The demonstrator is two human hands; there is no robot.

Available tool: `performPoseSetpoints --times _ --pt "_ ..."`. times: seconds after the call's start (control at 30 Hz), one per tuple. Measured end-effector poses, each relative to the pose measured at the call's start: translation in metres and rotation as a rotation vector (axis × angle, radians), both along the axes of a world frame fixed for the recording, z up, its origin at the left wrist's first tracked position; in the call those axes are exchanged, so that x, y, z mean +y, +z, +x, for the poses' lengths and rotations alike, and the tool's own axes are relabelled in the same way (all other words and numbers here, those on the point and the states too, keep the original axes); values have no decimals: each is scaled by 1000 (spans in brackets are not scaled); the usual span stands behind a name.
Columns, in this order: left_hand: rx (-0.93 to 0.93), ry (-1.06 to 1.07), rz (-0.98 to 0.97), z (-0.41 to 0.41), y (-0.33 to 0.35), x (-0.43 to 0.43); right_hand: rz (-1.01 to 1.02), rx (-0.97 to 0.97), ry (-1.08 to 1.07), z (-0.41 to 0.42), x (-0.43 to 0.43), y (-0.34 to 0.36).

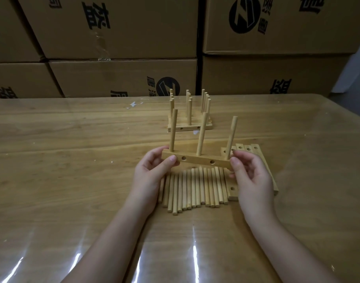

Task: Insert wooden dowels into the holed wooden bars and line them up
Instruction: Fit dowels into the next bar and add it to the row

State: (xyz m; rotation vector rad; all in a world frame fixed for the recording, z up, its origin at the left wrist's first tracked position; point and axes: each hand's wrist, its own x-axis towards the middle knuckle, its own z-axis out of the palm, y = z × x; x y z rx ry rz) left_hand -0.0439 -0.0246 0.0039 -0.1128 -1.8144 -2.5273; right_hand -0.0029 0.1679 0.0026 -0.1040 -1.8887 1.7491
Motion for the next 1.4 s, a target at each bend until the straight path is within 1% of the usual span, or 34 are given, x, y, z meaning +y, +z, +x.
performPoseSetpoints --times 0.23,0.43,0.57,0.7,0.9,0.97,1.07,1.17,1.3,1.4 --pt "37 3 -180 6 0 4 -56 -5 -34 -5 7 0" --pt "21 35 -306 11 1 4 -13 -10 -39 -5 7 -2" --pt "52 67 -429 12 1 6 -45 -13 -47 -6 8 0" --pt "3 33 -585 13 5 -1 -7 -45 -47 -5 8 0" --pt "1 51 -598 11 19 -5 33 -71 -62 -6 6 -2" --pt "-12 20 -621 8 23 -6 39 -70 -64 -6 7 -1" --pt "5 0 -666 1 29 -9 -13 -37 -56 -4 7 1" --pt "40 76 -640 -15 35 -15 -46 -51 -53 -5 7 2" --pt "30 154 -655 -39 32 -18 104 -131 -31 -5 5 -3" --pt "-13 161 -681 -59 26 -12 175 -131 -15 -4 4 -3"
